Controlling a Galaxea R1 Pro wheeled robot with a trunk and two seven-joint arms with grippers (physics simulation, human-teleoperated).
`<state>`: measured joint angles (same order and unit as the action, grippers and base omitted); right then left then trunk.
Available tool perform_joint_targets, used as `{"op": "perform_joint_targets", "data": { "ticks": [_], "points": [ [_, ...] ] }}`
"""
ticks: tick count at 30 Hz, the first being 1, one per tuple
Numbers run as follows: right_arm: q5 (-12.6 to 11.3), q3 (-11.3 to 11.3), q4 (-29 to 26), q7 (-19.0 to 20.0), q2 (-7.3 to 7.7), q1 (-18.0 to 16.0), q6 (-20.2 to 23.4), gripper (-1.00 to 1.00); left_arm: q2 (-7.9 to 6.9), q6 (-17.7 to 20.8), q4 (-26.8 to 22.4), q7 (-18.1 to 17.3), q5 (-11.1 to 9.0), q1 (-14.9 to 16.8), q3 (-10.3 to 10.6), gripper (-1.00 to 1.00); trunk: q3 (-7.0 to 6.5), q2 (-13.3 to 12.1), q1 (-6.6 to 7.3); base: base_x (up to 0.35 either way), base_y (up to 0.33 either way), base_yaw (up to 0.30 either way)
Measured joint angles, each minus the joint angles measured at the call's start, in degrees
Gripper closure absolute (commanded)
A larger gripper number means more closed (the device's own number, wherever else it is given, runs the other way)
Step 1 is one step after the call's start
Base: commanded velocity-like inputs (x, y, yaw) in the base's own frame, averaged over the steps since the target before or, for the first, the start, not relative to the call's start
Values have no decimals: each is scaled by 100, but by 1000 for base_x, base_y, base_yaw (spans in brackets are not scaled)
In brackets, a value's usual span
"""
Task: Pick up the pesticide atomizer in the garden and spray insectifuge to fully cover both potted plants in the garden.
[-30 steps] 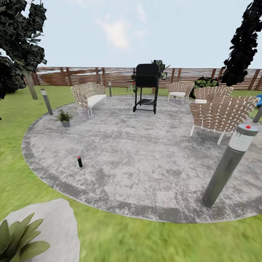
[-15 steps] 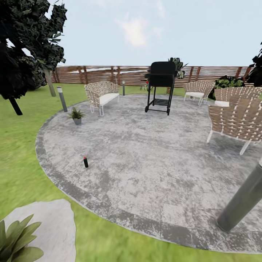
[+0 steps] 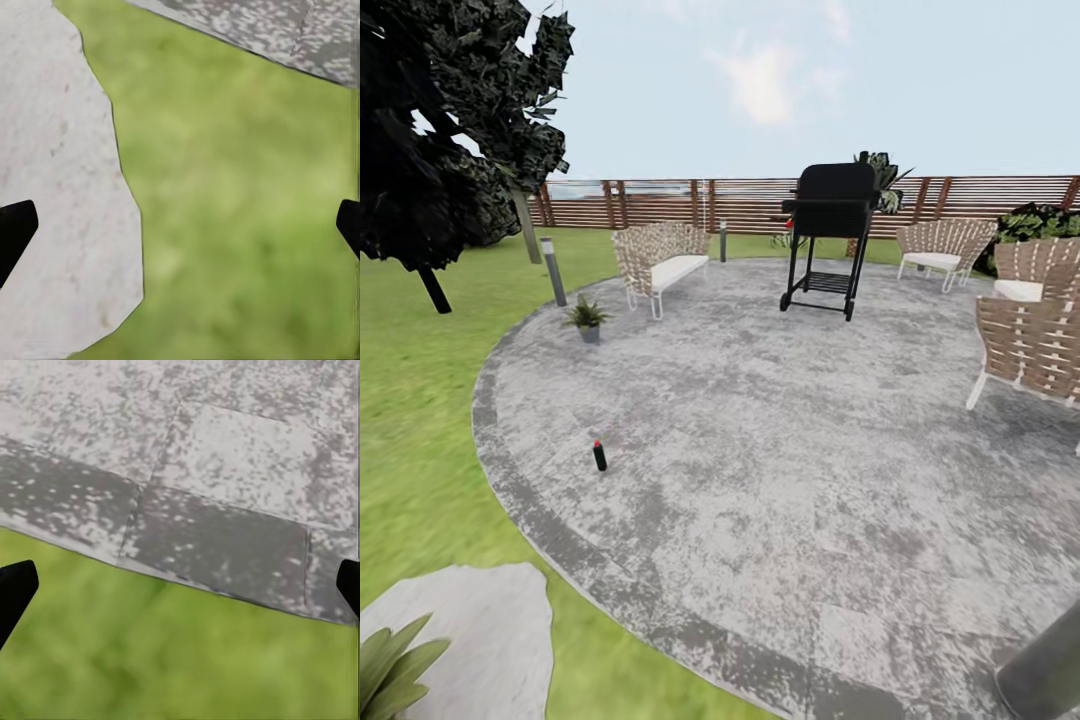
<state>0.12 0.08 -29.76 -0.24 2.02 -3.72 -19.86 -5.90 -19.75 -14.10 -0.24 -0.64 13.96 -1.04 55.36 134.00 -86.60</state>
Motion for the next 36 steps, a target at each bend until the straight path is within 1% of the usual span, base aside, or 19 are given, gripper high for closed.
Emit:
{"op": "perform_joint_targets", "data": {
  "ticks": [5, 18, 36],
  "points": [
    [1, 0, 0, 0, 0, -1, 0, -100, -1, -1, -1, 0, 0, 0, 0, -100, 0, 0, 0, 313, -136, 69],
    [0, 0, -8, 0, 0, -2, 0, -100, 1, -1, -1, 0, 0, 0, -1, -100, 0, 0, 0, 313, -136, 246],
    [5, 5, -7, 10, 0, 2, -113, -100, -2, 3, 3, 0, 5, 5, -1, -100, 0, 0, 0, 317, -127, 16]
  ]
}}
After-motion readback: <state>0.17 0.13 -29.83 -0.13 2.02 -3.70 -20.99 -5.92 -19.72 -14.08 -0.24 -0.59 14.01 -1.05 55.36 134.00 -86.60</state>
